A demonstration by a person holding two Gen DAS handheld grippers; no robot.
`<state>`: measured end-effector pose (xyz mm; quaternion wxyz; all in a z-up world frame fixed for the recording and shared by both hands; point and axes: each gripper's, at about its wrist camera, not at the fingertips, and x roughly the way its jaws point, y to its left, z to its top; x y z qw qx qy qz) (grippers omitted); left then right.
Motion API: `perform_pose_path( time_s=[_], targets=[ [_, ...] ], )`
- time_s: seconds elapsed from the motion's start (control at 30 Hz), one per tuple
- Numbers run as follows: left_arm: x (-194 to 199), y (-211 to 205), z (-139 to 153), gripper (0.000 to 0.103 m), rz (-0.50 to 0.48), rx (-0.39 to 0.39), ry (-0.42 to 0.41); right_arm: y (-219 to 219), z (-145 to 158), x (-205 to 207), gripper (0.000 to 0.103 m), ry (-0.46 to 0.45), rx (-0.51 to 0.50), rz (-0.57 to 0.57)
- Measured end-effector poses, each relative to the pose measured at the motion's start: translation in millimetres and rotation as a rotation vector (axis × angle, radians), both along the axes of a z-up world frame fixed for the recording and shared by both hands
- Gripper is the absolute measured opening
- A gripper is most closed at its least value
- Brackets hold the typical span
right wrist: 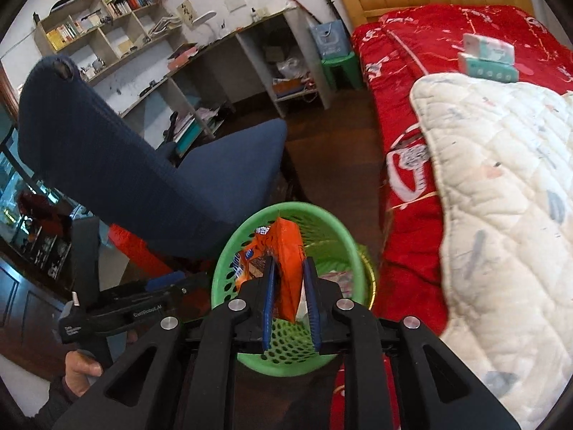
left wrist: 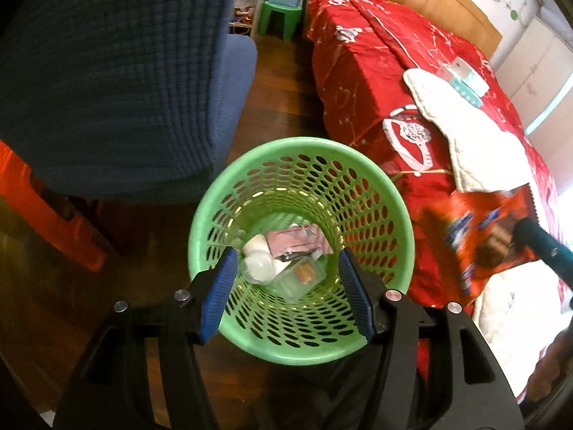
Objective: Collect trash
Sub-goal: 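Carry the clear box and orange wrapper to the wastebasket and release both, then move both tools back over the bed toward the tissue and cup lid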
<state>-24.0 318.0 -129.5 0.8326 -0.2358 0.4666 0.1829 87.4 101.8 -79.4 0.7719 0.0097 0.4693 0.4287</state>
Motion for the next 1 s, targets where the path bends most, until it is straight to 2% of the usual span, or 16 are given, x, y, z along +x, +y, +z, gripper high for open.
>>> perform_pose_path(
  time_s=[0.07, 0.1, 0.13, 0.2, 0.43, 0.73, 0.93, 1.0],
  targets=[
    [-2.2, 2.7, 1.4, 0.062, 0.010, -0.006, -0.007, 9.2, -7.1, -3.0, 0.018, 0.021, -0.002, 0.016],
    [-3.0, 3.9, 1.8, 0.062, 0.012, -0.008, -0.008, 12.0, -10.3, -4.3, 0.023, 0.027, -0.004, 0.023],
    [-3.4, 4.2, 1.9, 0.062, 0.013, -0.008, -0.008, 15.7, -14.7, -6.6, 0.033, 0.039, -0.004, 0.032],
    [-4.9, 6.2, 2.2, 0.062, 0.015, -0.008, -0.009, 18.6, -20.1, -10.2, 0.041, 0.049, -0.009, 0.037],
    [-0.1, 1.0, 6.3, 0.063, 0.003, -0.017, -0.018, 1.6, -21.0, -10.7, 0.055, 0.043, -0.023, 0.031],
    [23.8, -32.1, 19.6, 0.066, -0.089, -0.012, -0.044, -71.7, -1.7, 6.1, 0.077, -0.025, -0.045, -0.105],
    [50.1, -65.0, 27.1, 0.069, -0.170, -0.022, -0.059, -131.6, 13.4, 20.7, 0.088, -0.101, -0.087, -0.216],
    [59.7, -79.0, 30.5, 0.069, -0.204, -0.021, -0.065, -151.3, 17.9, 26.2, 0.088, -0.133, -0.110, -0.257]
  ],
)
